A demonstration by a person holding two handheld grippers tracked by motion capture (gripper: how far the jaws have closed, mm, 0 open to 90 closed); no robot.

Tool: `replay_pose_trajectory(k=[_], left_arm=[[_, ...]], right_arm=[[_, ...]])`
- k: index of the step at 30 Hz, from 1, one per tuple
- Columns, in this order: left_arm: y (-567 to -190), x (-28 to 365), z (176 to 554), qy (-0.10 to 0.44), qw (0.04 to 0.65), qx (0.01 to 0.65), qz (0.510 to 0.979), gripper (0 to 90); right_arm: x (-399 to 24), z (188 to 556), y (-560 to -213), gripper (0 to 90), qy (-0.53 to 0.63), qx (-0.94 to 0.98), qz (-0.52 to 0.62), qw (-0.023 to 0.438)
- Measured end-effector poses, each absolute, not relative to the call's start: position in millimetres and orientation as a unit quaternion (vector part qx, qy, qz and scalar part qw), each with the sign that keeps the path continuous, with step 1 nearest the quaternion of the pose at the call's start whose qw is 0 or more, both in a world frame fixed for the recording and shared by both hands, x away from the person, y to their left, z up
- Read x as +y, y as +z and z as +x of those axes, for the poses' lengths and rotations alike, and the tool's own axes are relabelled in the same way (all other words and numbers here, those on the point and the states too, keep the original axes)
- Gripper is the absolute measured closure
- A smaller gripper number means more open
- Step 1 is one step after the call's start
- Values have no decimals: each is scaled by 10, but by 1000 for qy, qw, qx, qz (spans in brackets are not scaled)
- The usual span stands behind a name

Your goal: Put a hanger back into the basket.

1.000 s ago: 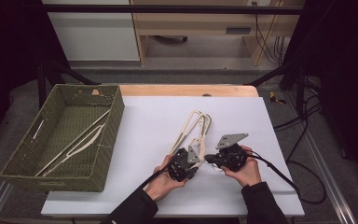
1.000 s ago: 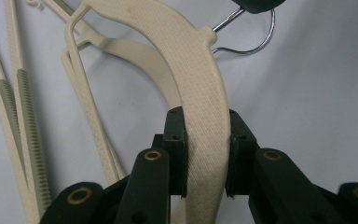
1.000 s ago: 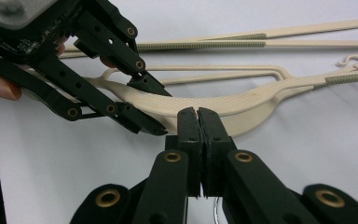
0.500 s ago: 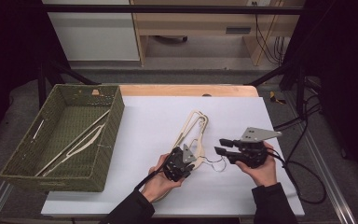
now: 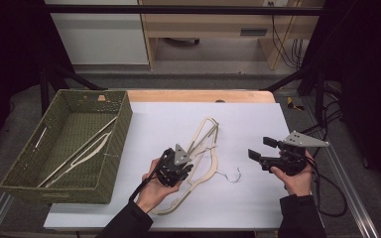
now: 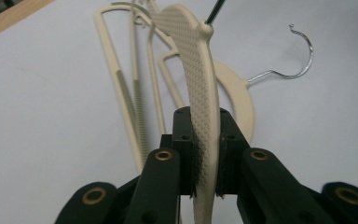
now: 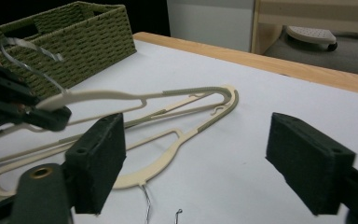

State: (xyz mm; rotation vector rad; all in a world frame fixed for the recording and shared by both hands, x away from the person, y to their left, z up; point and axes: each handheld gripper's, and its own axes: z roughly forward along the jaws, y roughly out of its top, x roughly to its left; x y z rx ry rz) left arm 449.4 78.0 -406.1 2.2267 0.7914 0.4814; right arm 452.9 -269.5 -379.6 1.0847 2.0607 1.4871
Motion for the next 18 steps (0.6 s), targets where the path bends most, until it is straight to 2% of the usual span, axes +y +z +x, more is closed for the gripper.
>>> replay_pose_trajectory(k=[4,11,18], left_arm=[[-4018,924,4531,198,361,328,850,833],[-3978,1136,4606,199,369,359,834,857],[-3816,1329,4530,206,402,354,819,857]], right_arm=[[-2707,4550,-3837,120,527,730,394,187],[-2733,4551,-3859,112,527,728,398,182],[-2716,4544,-3874,96,526,730,396,183]])
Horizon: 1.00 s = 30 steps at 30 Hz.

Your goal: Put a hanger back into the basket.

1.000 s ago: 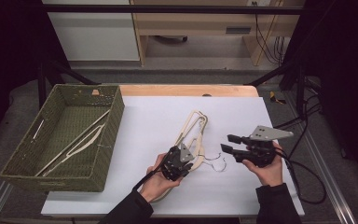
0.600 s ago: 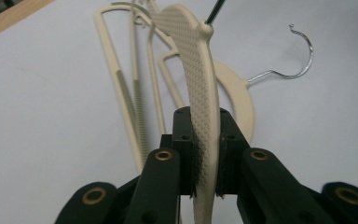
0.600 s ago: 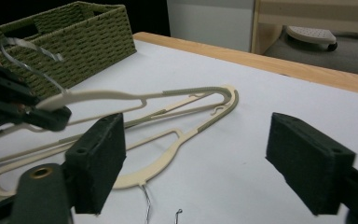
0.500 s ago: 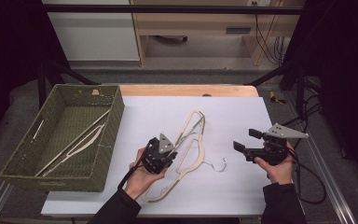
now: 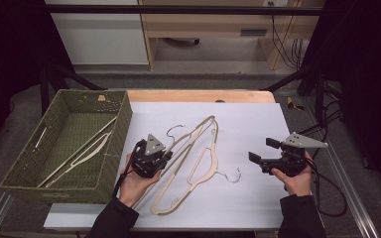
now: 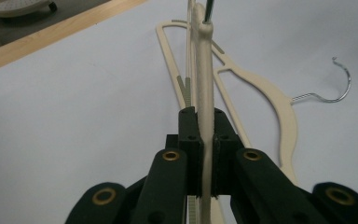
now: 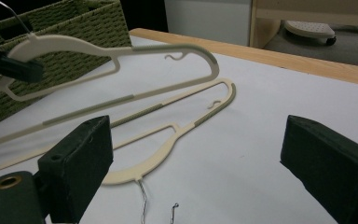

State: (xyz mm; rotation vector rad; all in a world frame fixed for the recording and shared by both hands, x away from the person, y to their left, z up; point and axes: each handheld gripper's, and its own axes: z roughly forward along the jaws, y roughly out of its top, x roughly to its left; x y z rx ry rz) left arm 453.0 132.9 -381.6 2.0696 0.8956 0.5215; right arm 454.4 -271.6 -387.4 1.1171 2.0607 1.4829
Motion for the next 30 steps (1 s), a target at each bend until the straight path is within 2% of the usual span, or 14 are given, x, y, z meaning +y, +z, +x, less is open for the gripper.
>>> replay_pose_trajectory(k=[15,26,30], left_arm=[[-3145,1680,4222,230,461,312,798,857],[-2494,2002,4160,285,436,267,811,857],[-2373,2174,4240,289,424,272,814,857]], right_arm=[[-2724,4527,-3867,89,529,728,395,182],[-2720,4528,-3871,85,530,728,394,183],[-2725,4526,-3868,82,531,728,393,183]])
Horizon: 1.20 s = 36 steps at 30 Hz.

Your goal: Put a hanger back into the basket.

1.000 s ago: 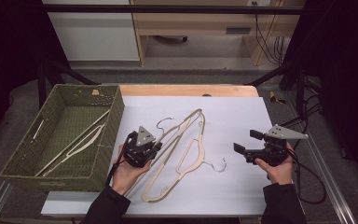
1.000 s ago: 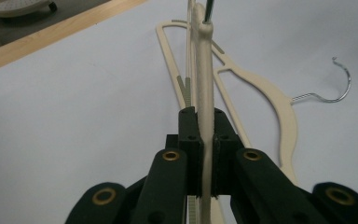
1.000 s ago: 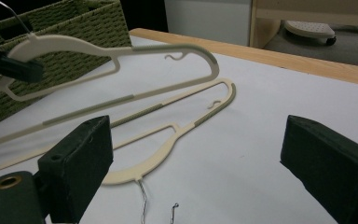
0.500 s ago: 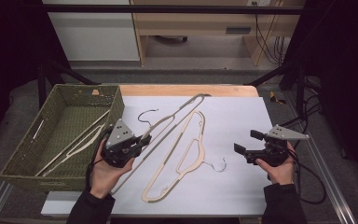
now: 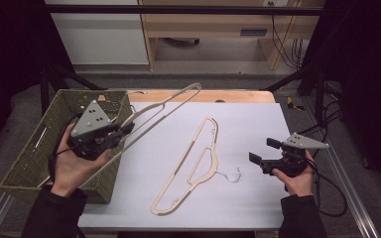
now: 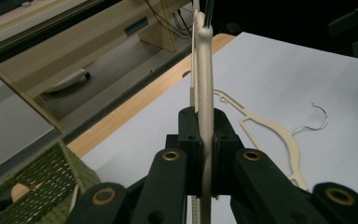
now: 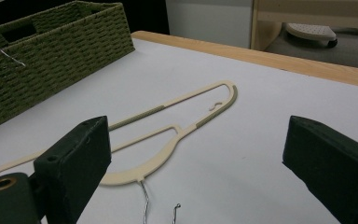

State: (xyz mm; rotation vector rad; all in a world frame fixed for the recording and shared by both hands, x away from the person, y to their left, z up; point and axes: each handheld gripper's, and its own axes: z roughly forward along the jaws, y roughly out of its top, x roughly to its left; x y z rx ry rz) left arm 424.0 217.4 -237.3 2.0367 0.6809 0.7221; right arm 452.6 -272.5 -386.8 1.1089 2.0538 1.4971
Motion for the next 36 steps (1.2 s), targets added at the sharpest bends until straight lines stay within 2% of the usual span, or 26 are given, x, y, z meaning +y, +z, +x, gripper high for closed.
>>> replay_pose_trajectory(k=[15,17,24,30,36], left_arm=[[-2375,2862,4535,300,402,289,815,857],[-2433,3046,4607,296,405,303,811,857],[-2551,3324,4726,290,385,323,815,857],[-2687,3577,4800,298,361,341,815,857],[-2813,3781,4848,312,362,363,800,857]], right_arm=[[-2726,4523,-3873,79,527,732,389,185],[-2713,4527,-3878,79,528,731,391,183],[-2716,4524,-3876,79,529,732,389,182],[-2709,4526,-3880,78,527,732,392,183],[-2708,4531,-3888,79,525,733,392,183]])
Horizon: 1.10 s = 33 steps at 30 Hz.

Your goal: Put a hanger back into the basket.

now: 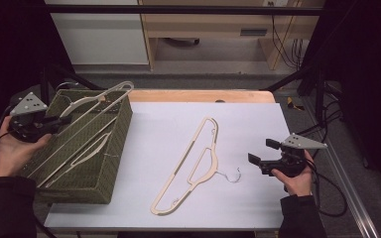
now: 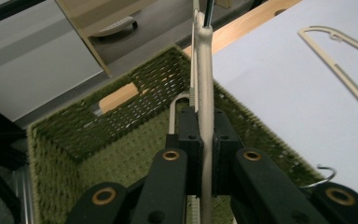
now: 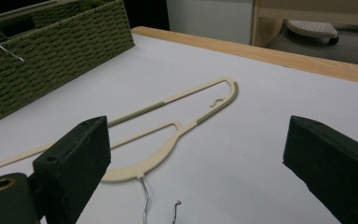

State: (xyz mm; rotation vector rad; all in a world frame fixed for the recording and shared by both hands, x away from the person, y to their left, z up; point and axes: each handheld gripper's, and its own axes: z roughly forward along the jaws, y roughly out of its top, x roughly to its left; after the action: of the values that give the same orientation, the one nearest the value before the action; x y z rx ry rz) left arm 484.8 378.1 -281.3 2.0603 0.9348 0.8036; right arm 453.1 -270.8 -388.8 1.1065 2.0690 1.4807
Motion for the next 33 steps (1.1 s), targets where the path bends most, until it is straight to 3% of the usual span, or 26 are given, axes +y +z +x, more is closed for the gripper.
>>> replay_pose_trajectory(k=[15,33], left_arm=[[-3097,3913,4869,330,308,358,817,856],[-3856,3861,4972,299,278,389,826,844]], right_arm=[[-2699,4536,-3902,80,521,735,395,179],[-2688,4545,-3920,83,516,741,391,178]])
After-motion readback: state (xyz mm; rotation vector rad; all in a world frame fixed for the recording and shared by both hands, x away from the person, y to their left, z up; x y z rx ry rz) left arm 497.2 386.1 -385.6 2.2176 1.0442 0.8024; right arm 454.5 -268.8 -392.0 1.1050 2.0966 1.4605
